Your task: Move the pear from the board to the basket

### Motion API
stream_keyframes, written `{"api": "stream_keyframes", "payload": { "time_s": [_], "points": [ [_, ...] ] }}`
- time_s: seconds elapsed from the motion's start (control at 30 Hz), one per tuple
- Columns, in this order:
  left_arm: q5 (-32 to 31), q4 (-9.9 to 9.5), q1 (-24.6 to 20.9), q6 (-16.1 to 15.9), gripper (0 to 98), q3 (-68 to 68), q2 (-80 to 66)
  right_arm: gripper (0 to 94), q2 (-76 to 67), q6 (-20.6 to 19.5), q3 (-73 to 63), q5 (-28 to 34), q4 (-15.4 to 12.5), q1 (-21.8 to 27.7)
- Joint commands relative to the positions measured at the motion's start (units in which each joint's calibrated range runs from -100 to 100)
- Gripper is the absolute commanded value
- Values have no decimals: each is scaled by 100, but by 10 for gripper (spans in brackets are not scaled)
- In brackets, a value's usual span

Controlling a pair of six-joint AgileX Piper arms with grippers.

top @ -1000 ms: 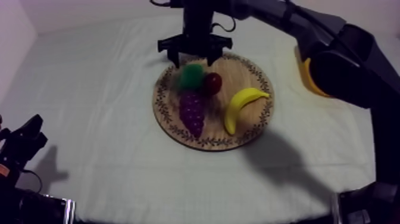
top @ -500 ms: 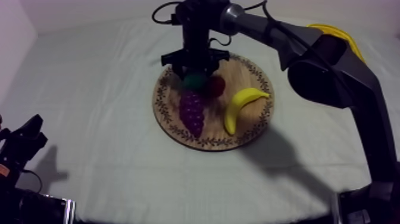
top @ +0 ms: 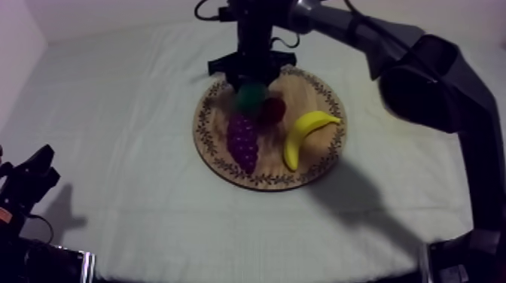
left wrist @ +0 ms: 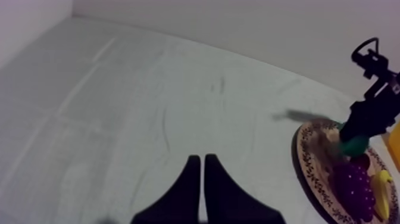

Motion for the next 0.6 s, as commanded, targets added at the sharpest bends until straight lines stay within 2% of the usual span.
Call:
{"api": "stream_keyframes", "payload": {
  "time_s": [0.0,0.3,0.57],
  "points": [
    [0,1,0,-1,1,-2,2,349,-683,22,289,7,-21,6],
    [0,1,0,-1,1,-2,2,353,-2727,140,1085,223,52,174],
    [0,1,0,-1,1,-2,2,362,-3548,380,1808,40,128,1010]
  ]
}}
